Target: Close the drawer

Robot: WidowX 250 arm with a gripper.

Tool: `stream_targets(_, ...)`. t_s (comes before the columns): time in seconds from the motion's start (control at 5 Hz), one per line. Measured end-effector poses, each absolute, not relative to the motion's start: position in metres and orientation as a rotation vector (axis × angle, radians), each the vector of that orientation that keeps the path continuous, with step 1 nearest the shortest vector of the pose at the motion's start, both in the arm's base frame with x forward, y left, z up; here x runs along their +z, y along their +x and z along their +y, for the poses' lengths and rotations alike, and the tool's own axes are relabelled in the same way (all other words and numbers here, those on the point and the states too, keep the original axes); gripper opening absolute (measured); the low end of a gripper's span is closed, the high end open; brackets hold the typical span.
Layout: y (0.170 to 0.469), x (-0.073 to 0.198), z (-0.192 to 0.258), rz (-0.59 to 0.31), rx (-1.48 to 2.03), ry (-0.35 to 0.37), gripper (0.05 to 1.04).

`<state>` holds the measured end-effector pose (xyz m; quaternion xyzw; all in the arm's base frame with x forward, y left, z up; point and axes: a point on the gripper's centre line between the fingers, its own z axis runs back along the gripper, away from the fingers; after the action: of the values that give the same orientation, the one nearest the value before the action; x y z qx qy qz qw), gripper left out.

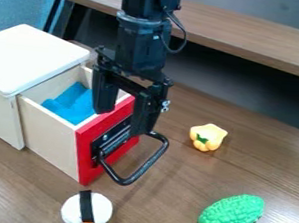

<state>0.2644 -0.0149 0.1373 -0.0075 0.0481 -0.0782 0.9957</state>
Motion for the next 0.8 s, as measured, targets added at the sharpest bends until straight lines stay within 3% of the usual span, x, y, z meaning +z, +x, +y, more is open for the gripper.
stream_targets(0.4, 0.258, 0.123, -0.019, 0.136, -0.149, -0.028, 0.999)
stream_targets(0.8, 0.260, 0.110, -0.021, 0.094, -0.105, -0.033, 0.999)
